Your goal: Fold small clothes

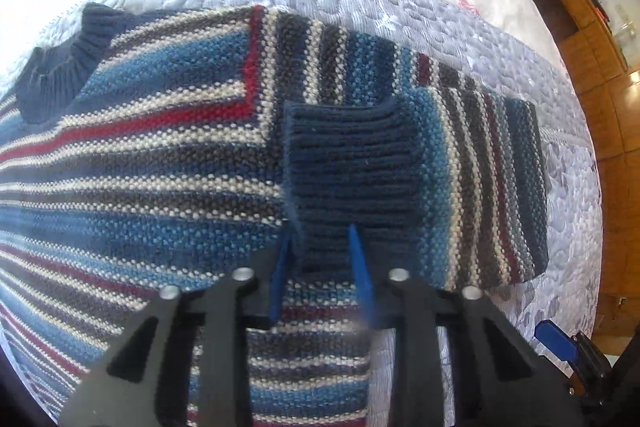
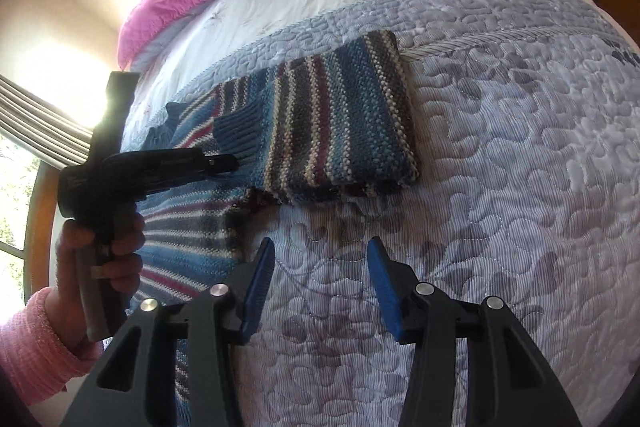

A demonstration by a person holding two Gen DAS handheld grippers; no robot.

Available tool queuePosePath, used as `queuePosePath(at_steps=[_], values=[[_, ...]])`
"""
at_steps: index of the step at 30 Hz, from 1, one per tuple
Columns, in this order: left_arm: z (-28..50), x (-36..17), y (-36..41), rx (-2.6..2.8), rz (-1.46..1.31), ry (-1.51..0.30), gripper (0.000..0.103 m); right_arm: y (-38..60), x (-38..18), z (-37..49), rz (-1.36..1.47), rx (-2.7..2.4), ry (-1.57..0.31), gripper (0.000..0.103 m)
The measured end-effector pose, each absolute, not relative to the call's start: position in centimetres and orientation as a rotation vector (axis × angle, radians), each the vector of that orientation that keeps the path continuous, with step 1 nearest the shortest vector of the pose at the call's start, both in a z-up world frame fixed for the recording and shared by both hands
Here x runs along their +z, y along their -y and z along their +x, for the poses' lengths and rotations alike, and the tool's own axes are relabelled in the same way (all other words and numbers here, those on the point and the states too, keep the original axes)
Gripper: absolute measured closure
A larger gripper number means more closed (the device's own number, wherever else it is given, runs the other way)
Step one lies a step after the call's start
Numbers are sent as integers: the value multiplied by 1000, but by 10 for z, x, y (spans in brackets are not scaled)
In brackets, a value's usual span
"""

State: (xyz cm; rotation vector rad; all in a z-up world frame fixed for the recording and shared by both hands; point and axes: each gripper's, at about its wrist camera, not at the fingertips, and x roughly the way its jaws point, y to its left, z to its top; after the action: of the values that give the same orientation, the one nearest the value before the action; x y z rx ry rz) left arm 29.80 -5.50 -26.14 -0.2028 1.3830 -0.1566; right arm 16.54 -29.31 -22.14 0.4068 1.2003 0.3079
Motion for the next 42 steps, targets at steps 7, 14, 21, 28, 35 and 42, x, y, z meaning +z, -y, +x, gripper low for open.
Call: queuePosePath(at_steps=[7, 14, 21, 28, 35, 42], values=[[288, -231, 17, -105, -238, -1276, 103, 287, -223, 167, 394, 297, -1201, 54], [283, -221, -32, -107, -295, -1264, 103, 264, -220, 175, 371, 327, -1199, 54], [283, -261, 5, -205, -296, -1367, 43, 250, -221, 176, 372, 346, -1209, 54], [296, -275, 39, -182, -218, -1369, 68, 272, -224, 165, 401, 306, -1216, 54], [293, -251, 18, -176, -297, -1322, 94, 278, -231, 165, 442, 284, -1209, 54], [268, -209, -38, -166, -390, -1231, 95, 265, -225, 173, 417, 315, -1191, 54]])
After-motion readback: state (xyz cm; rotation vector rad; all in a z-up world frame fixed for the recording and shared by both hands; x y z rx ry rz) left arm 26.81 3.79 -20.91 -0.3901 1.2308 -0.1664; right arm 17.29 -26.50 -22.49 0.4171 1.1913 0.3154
